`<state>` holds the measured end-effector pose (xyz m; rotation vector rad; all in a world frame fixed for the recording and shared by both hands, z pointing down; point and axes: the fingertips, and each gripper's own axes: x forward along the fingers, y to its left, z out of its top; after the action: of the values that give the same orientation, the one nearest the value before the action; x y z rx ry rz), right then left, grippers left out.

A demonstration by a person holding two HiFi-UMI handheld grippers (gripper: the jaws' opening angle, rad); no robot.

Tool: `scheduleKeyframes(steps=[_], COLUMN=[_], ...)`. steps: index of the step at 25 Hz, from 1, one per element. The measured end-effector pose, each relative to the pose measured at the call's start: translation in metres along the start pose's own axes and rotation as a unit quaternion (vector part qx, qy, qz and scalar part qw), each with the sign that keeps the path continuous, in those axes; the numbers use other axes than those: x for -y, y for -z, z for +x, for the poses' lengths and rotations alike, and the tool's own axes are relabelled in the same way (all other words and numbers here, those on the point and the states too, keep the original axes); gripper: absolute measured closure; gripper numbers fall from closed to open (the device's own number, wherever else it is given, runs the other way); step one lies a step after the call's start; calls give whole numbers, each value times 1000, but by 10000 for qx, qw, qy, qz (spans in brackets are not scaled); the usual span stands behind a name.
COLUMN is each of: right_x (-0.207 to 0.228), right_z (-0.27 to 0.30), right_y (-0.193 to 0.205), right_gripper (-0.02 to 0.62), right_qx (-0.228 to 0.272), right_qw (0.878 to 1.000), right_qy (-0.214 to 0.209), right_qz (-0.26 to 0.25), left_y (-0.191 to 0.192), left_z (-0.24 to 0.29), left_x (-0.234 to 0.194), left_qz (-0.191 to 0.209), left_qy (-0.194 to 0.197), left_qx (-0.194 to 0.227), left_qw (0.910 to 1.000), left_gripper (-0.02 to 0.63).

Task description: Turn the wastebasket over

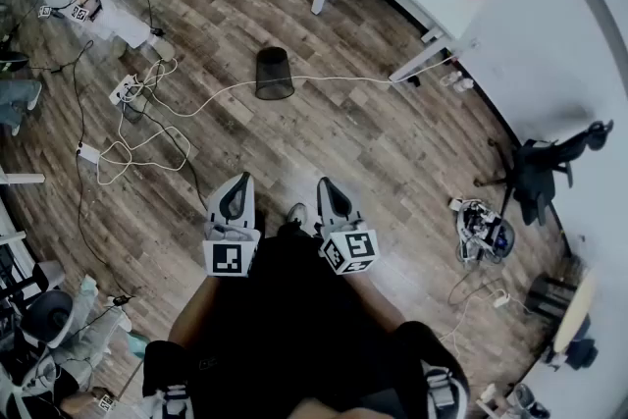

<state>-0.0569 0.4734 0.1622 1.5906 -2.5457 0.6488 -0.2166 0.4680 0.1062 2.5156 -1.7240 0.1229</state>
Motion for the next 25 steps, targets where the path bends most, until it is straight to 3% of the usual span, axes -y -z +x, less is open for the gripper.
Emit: scheduleKeyframes(steps=[25], right_x=[35], right_z=[-29], right_y=[7], right_gripper=[563], right_qx=[29], right_qw=[9997], right_qy=[-259], right_qz=[9], left_y=[5], left_z=[3], left_x=[55], left_qz=[45], left_qy=[-130], left_qx=[27], left_qw=[9999], left_gripper=[572])
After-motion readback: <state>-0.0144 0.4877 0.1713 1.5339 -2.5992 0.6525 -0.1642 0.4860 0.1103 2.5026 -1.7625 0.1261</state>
